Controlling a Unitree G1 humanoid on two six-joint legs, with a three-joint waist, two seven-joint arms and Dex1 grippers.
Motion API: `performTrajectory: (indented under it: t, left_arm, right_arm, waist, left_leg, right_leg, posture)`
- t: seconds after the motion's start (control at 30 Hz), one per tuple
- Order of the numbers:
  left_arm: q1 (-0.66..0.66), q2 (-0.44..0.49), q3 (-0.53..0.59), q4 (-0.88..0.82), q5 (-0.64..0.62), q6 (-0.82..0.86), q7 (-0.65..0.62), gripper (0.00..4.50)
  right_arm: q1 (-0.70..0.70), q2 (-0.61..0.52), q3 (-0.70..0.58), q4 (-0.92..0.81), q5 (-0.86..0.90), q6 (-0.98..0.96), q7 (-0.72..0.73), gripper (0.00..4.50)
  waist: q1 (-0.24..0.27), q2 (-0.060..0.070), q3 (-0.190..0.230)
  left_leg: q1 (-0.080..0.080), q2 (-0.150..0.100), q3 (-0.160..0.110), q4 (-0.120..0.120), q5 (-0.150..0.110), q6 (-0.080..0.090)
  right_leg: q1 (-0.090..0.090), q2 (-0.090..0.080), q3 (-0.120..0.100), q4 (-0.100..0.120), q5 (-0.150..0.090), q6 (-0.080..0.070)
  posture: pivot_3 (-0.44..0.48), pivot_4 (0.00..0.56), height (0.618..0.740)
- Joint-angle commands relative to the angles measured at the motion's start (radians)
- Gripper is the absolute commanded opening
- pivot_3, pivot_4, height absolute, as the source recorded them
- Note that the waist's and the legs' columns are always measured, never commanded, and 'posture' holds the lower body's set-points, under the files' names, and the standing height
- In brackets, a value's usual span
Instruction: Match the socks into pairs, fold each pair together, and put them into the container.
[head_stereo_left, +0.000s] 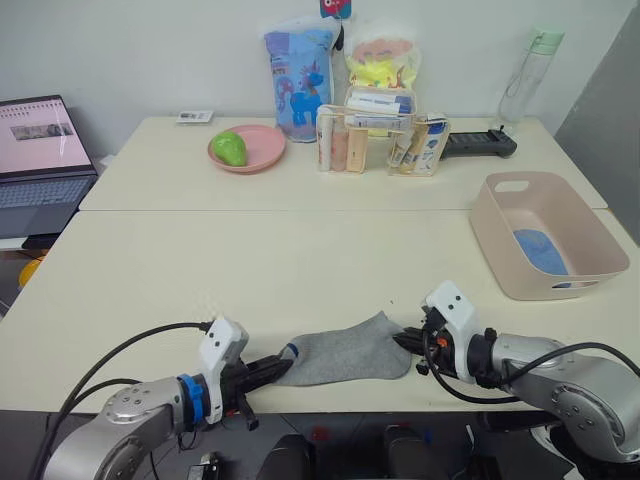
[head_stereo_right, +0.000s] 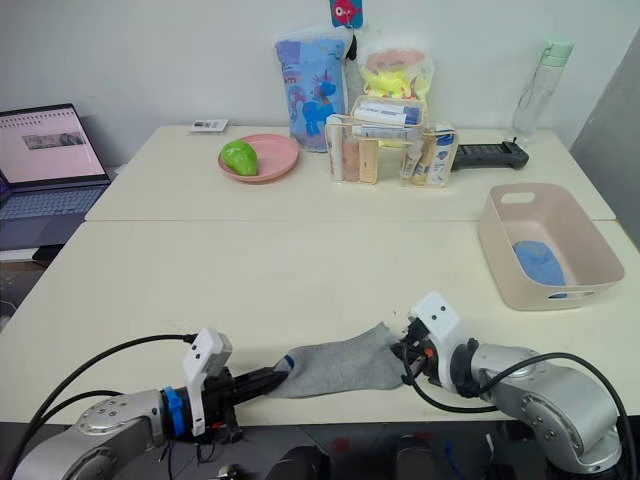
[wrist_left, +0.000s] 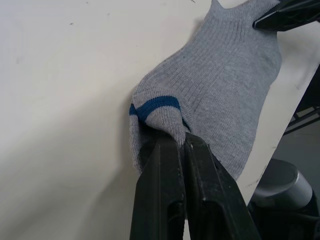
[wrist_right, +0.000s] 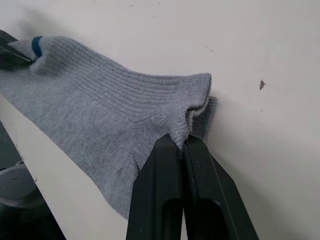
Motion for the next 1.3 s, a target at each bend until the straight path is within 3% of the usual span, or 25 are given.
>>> performTrajectory:
  t: [0.03, 0.07, 0.1, 0.2, 0.4, 0.43, 0.63, 0.77, 0.9, 1.0, 1.13, 1.3]
  left_arm:
    - [-0.026, -0.003, 0.016, -0.009, -0.039, 0.007, 0.006, 0.0]
    - [-0.026, 0.01, 0.014, -0.008, -0.037, 0.007, -0.004, 0.0]
    - [-0.026, 0.02, 0.012, -0.007, -0.033, 0.007, -0.01, 0.48]
    - [-0.006, 0.057, 0.018, -0.005, -0.033, -0.006, -0.043, 1.27]
    - [-0.01, 0.092, 0.087, 0.011, -0.051, -0.037, -0.07, 3.21]
    - [-0.035, 0.092, 0.116, 0.02, -0.068, -0.037, -0.065, 3.24]
    - [-0.15, 0.127, 0.188, 0.054, -0.133, -0.022, -0.09, 3.24]
    - [-0.2, 0.184, 0.152, 0.035, -0.158, -0.033, -0.183, 2.32]
    - [-0.154, 0.272, -0.012, -0.032, -0.024, -0.155, -0.319, 1.03]
    - [-0.167, 0.228, -0.11, 0.041, 0.085, -0.256, -0.292, 0.07]
    - [-0.209, 0.159, -0.209, 0.165, 0.219, -0.369, -0.255, 0.0]
    - [-0.216, 0.124, -0.261, 0.226, 0.267, -0.373, -0.247, 0.0]
  right_arm:
    - [0.006, -0.016, 0.014, -0.021, -0.002, -0.016, 0.006, 0.02]
    - [0.009, -0.028, 0.023, -0.022, -0.01, -0.021, 0.005, 0.02]
    - [0.011, -0.037, 0.03, -0.023, -0.017, -0.026, 0.003, 0.0]
    - [0.02, -0.076, 0.039, -0.023, -0.05, -0.063, 0.007, 0.76]
    - [0.016, -0.116, -0.07, -0.06, -0.018, -0.123, 0.058, 2.82]
    - [0.01, -0.117, -0.099, -0.071, -0.004, -0.148, 0.079, 3.19]
    - [-0.017, -0.107, -0.118, -0.107, 0.052, -0.201, 0.113, 3.19]
    - [-0.043, -0.08, -0.037, -0.107, 0.026, -0.231, 0.092, 3.24]
    - [-0.045, -0.11, 0.164, -0.071, -0.145, -0.366, 0.102, 2.32]
    - [-0.041, -0.076, 0.258, -0.011, -0.217, -0.425, 0.088, 1.26]
    - [0.004, -0.058, 0.349, 0.061, -0.302, -0.494, 0.092, 0.02]
    - [0.087, -0.081, 0.396, 0.119, -0.396, -0.583, 0.111, 0.02]
  waist:
    - [0.0, 0.0, 0.0]
    - [0.0, 0.0, 0.0]
    - [0.0, 0.0, 0.0]
    - [0.0, 0.0, 0.0]
    - [0.0, 0.0, 0.001]
    - [0.0, 0.0, 0.001]
    - [0.0, 0.0, 0.002]
    - [-0.001, 0.0, 0.002]
    - [-0.001, 0.001, 0.003]
    - [-0.001, 0.001, 0.003]
    - [0.0, 0.001, 0.003]
    - [0.0, 0.0, 0.004]
  left_leg:
    - [0.0, 0.0, 0.0, 0.0, 0.0, 0.0]
    - [0.0, 0.0, 0.0, 0.0, 0.0, 0.0]
    - [0.0, 0.0, 0.0, 0.0, 0.0, 0.0]
    - [0.0, 0.0, 0.0, 0.0, 0.0, 0.0]
    - [0.0, 0.0, 0.0, 0.0, 0.0, 0.0]
    - [0.0, 0.0, 0.0, 0.0, 0.0, 0.0]
    - [0.0, 0.0, 0.0, -0.001, 0.0, 0.0]
    - [0.0, 0.001, -0.001, -0.001, 0.0, 0.0]
    - [0.0, 0.0, 0.0, -0.002, 0.0, 0.0]
    - [0.001, 0.0, 0.001, -0.002, 0.0, 0.0]
    - [0.001, 0.001, 0.0, -0.002, 0.0, 0.0]
    - [0.0, 0.0, 0.0, -0.002, 0.0, 0.0]
  right_leg:
    - [0.0, 0.0, 0.0, 0.0, 0.0, 0.0]
    - [0.0, 0.0, 0.0, 0.0, 0.0, 0.0]
    - [0.0, 0.0, 0.0, 0.0, 0.0, 0.0]
    - [0.0, 0.0, 0.0, 0.0, 0.0, 0.0]
    - [0.0, 0.0, 0.0, 0.0, 0.0, 0.0]
    - [0.0, 0.0, -0.001, 0.0, 0.0, 0.0]
    - [0.001, 0.0, -0.001, -0.002, 0.0, 0.0]
    - [0.001, 0.001, -0.002, -0.001, 0.0, 0.0]
    - [0.001, 0.0, -0.001, -0.003, 0.0, 0.0]
    - [0.001, 0.0, -0.001, -0.003, 0.0, 0.0]
    - [0.001, 0.0, -0.001, -0.002, 0.0, 0.0]
    - [0.002, 0.0, -0.001, -0.003, 0.0, 0.0]
  posture:
    - [0.0, 0.15, 0.703]
    - [0.0, 0.15, 0.703]
    - [0.0, 0.15, 0.703]
    - [0.0, 0.15, 0.703]
    - [0.0, 0.15, 0.703]
    - [0.0, 0.15, 0.703]
    - [0.0, 0.15, 0.703]
    - [0.0, 0.15, 0.703]
    - [0.0, 0.15, 0.703]
    - [0.0, 0.15, 0.703]
    - [0.0, 0.15, 0.703]
    - [0.0, 0.15, 0.703]
